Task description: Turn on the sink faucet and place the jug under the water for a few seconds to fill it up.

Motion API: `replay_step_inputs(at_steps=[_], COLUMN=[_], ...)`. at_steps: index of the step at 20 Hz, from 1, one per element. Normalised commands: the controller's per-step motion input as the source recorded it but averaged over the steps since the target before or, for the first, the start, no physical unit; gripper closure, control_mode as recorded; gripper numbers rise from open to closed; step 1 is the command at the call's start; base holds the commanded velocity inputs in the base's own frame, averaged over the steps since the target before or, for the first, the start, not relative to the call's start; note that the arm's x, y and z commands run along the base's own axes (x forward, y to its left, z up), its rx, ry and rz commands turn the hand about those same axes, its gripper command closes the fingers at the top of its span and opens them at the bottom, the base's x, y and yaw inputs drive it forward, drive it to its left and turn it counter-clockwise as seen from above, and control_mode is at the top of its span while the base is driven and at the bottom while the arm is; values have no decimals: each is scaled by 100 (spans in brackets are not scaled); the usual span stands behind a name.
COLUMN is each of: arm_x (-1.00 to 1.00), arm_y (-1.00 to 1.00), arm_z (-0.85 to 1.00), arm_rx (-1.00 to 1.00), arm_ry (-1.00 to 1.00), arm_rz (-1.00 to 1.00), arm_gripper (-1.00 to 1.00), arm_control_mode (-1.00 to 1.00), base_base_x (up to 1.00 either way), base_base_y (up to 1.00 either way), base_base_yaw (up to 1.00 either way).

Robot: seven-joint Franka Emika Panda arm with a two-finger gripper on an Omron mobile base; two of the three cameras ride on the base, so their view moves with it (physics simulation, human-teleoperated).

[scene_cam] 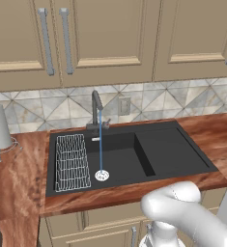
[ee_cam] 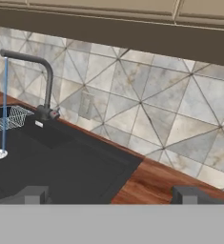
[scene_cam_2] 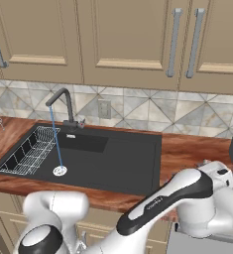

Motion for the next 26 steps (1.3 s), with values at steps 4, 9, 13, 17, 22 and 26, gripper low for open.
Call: replay_step_inputs(at_steps=[4,9,13,17,22,26], arm_x=[8,10,12,14,13,15], arm_y=[-70,-61,-49,-42,-36,-24], arm_z=[-13,-14,-18,-21,-31,-39], arm_rx=[5,5,3,3,3,1], arm_ry=[0,0,0,0,0,0], arm_rz=[0,0,0,0,0,0], arm_gripper=[-100,-100,-100,-100,-100,-100], arm_control_mode=[-100,-100,-100,-100,-100,-100], base_base_x=[0,0,0,0,0,0], base_base_y=[0,0,0,0,0,0], base_base_yaw=[0,0,0,0,0,0])
